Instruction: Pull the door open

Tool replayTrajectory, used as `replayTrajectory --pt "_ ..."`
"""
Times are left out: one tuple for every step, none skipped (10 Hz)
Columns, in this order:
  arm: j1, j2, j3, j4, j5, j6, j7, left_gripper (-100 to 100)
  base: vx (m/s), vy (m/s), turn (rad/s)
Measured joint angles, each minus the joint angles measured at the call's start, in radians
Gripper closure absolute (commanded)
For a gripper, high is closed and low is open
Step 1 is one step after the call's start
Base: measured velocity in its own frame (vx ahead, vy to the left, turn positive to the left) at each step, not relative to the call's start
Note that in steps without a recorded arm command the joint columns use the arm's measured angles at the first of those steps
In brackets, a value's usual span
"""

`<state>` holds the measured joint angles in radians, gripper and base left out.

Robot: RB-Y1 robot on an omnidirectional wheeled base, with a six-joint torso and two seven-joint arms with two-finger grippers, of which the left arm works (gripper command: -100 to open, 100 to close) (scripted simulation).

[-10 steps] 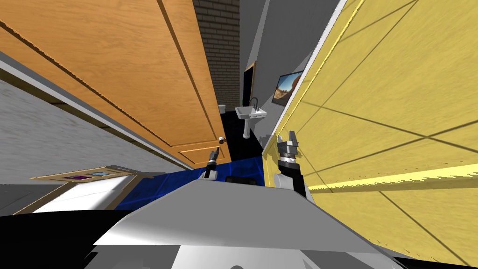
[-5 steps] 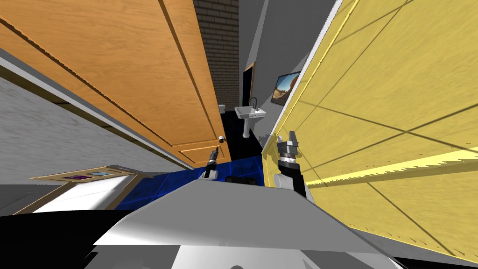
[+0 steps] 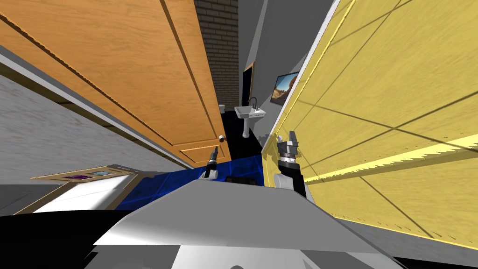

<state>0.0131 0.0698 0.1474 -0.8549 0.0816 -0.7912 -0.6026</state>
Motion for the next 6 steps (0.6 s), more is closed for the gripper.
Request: replayTrajectory --pt "0.000 0.001 -0.005 0.000 0.009 -0.001 0.023 -100 -0.027 0.000 -0.008" --pt "0.000 0.004 -0.013 0.000 0.022 -0.003 0.050 -100 -0.021 0.001 -0.004" --pt "-0.001 0.005 -0.017 0.000 0.030 -0.004 0.069 -100 -0.020 0.005 -0.009" --pt "-0.001 0.007 -0.025 0.000 0.044 -0.005 0.095 -100 -0.026 0.005 -0.014" --pt "-0.002 0.010 -0.036 0.001 0.063 -0.007 0.123 -100 -0.017 0.003 -0.004" --pt "-0.002 0.011 -0.041 0.001 0.072 -0.009 0.147 -100 -0.016 0.004 -0.008"
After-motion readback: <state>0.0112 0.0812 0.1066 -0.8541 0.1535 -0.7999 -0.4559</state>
